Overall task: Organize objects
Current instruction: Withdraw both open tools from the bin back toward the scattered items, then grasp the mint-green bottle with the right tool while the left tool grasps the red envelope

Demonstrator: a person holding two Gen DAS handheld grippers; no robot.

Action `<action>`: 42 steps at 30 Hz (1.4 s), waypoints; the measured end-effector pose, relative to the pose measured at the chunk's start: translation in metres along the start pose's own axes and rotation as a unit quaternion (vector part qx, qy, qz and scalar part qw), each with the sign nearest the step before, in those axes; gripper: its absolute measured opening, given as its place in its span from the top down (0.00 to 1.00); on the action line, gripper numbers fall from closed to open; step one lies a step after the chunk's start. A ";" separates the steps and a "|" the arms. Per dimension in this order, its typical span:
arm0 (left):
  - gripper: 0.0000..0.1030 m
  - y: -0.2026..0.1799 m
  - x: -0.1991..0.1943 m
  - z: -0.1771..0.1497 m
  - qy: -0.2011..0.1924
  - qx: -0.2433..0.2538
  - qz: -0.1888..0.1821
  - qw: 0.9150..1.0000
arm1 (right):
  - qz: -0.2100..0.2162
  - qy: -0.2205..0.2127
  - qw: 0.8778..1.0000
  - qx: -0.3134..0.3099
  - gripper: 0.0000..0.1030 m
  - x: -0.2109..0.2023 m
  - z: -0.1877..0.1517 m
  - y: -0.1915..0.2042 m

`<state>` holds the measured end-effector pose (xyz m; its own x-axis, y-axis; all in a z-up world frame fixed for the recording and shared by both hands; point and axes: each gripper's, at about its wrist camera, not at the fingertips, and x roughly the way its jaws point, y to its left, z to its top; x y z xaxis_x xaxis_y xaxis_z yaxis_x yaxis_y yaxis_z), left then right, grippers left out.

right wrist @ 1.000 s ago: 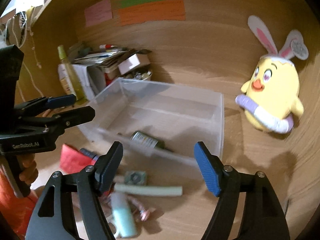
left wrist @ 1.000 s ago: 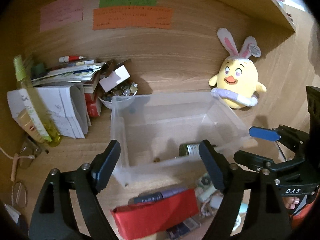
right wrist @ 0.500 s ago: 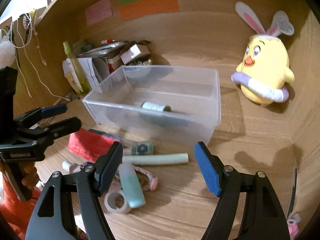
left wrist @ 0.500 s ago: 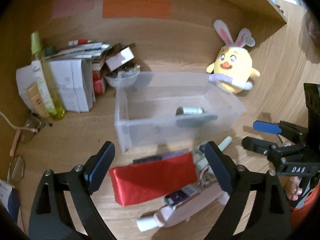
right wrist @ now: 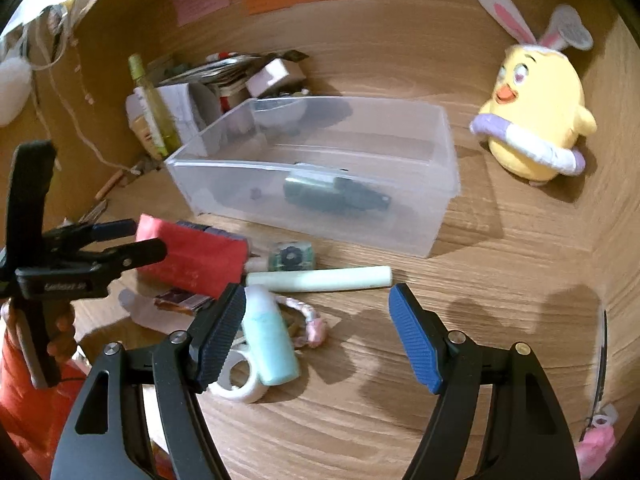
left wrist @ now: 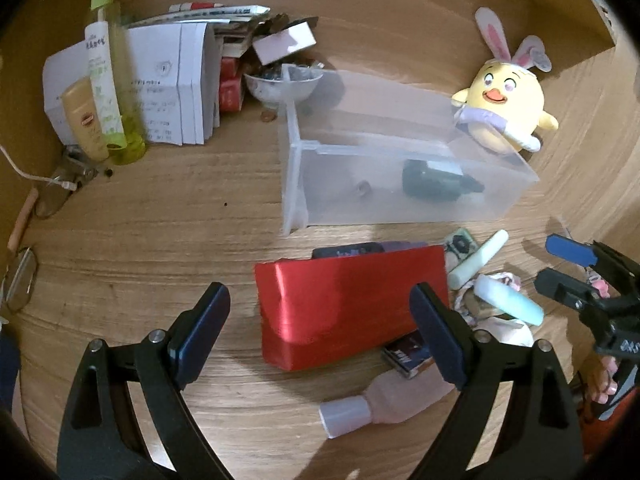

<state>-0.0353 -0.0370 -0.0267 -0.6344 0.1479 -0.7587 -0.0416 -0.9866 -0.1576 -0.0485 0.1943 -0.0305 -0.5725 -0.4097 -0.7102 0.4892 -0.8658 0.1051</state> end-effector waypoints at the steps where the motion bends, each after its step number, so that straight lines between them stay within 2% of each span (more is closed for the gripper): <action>1: 0.11 0.001 0.002 0.000 0.003 0.000 -0.001 1.000 | 0.004 0.002 1.000 -0.008 0.35 0.001 -0.001 0.004; 7: 0.11 0.002 0.017 0.001 0.034 -0.003 -0.014 0.999 | 0.017 0.023 0.999 -0.034 0.55 0.013 -0.005 0.018; 13: 0.11 -0.002 0.020 0.002 0.040 -0.001 -0.030 0.999 | 0.030 0.039 0.998 -0.040 0.65 0.020 -0.010 0.021; 15: 0.12 -0.002 0.020 0.003 0.042 -0.002 -0.034 0.999 | 0.031 0.042 0.998 -0.040 0.66 0.022 -0.011 0.021; 20: 0.27 -0.003 0.023 0.003 0.050 -0.007 -0.048 0.998 | 0.028 0.050 0.998 -0.037 0.68 0.028 -0.014 0.018; 32: 0.51 -0.006 -0.002 0.003 0.010 -0.009 -0.052 0.999 | 0.034 0.054 0.998 -0.023 0.78 0.036 -0.011 0.009; 35: 0.55 -0.010 -0.012 0.005 -0.001 -0.002 -0.056 0.998 | 0.038 0.053 0.998 -0.018 0.78 0.037 -0.011 0.007; 42: 0.56 -0.032 -0.026 0.011 -0.017 0.027 -0.075 0.997 | 0.038 0.049 0.998 -0.010 0.78 0.041 -0.008 0.004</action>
<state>-0.0254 -0.0101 0.0051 -0.6437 0.2916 -0.7075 -0.1775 -0.9562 -0.2327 -0.0646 0.1764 -0.0647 -0.4659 -0.4433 -0.7658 0.5424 -0.8269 0.1486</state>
